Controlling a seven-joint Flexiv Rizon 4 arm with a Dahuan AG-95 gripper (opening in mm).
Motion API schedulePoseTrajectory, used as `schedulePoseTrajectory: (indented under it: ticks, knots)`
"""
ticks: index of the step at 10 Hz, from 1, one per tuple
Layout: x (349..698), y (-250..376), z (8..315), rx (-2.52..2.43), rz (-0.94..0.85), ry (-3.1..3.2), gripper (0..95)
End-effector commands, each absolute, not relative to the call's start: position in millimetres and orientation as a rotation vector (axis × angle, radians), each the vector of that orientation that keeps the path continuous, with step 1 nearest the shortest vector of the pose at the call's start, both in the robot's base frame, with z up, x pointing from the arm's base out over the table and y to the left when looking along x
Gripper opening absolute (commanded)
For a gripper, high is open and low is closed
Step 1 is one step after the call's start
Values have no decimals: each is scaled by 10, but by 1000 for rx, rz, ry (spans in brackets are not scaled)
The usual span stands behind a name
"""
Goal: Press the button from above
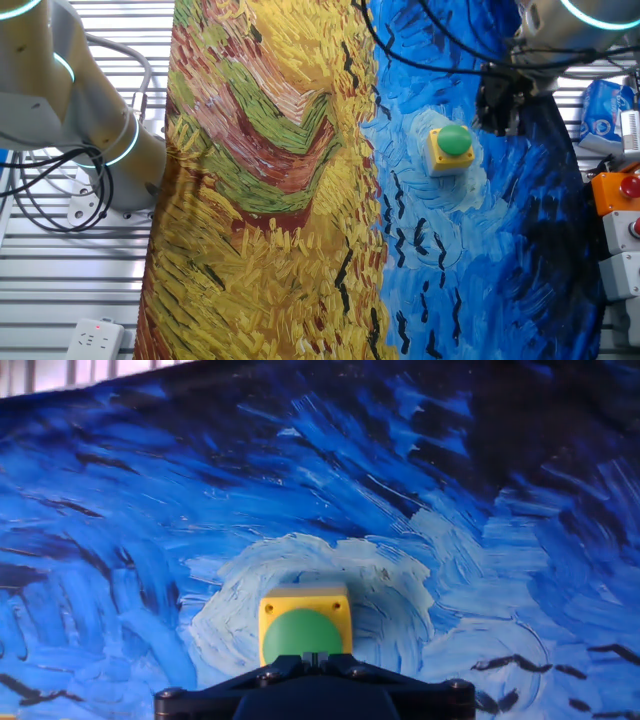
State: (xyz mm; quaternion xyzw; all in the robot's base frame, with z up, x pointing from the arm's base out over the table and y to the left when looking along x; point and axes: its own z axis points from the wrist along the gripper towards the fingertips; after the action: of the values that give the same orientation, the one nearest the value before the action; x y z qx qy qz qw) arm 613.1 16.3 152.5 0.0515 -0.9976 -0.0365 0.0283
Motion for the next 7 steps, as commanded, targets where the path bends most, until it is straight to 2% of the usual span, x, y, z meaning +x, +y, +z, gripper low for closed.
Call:
schedulePoseTrajectory:
  ticks: [1,4,7]
  knots:
    - [5991,181,1465,140,-96,-3083,0]
    - [5651,104,1237,158,-86,-3090,0]
    - [5675,114,1214,174,-86,-3091,0]
